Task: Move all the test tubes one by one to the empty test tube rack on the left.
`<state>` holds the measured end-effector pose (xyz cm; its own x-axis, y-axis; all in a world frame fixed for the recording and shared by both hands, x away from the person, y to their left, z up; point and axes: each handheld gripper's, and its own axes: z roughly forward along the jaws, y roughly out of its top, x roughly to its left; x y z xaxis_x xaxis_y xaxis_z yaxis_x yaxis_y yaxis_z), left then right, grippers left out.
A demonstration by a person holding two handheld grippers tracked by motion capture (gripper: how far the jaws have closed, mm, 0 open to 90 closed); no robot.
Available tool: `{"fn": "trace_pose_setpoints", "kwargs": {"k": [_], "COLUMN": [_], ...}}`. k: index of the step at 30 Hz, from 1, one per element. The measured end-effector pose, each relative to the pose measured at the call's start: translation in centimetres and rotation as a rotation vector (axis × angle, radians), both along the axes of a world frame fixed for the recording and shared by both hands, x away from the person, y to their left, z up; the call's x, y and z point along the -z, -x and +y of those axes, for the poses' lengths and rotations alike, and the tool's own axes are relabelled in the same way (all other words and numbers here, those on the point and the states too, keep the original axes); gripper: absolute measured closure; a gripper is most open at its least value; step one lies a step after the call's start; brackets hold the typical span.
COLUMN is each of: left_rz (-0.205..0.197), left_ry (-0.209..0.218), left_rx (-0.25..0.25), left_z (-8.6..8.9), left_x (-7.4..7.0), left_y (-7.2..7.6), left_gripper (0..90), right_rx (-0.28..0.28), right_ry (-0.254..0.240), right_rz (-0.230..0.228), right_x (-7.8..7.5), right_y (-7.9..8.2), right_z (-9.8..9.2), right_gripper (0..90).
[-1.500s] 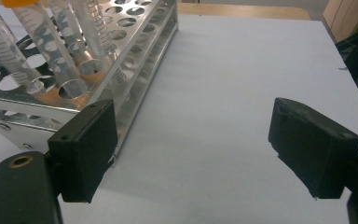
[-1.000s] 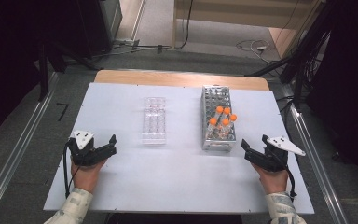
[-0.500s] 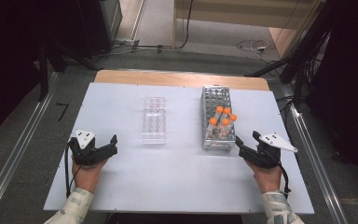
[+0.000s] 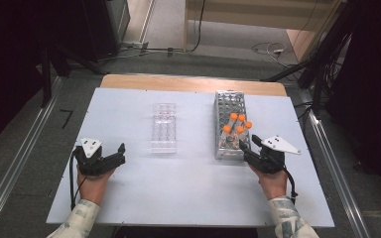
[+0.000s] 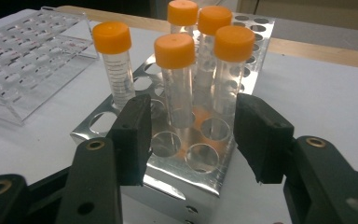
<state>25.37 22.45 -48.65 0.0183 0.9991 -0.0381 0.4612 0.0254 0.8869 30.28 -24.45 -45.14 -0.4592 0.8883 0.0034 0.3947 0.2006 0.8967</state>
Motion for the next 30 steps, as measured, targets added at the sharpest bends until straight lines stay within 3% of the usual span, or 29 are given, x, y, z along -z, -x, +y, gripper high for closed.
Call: {"fn": "trace_pose_setpoints", "kwargs": {"k": [12,30], "left_rz": [-0.002,0.002], "left_ry": [0.0,-0.005], "left_rx": [0.002,0.008], "left_z": [-0.1,-0.1], "left_x": [0.0,0.1], "left_y": [0.0,0.0], "left_gripper": [6.8,6.8], "right_rx": [-0.01,0.013], "right_ry": [0.011,0.025], "right_rz": [-0.006,0.016], "right_x": [0.2,0.9], "right_y": [-0.8,-2.0], "right_z": [1.6,2.2], "right_gripper": [54.4,66.1]}}
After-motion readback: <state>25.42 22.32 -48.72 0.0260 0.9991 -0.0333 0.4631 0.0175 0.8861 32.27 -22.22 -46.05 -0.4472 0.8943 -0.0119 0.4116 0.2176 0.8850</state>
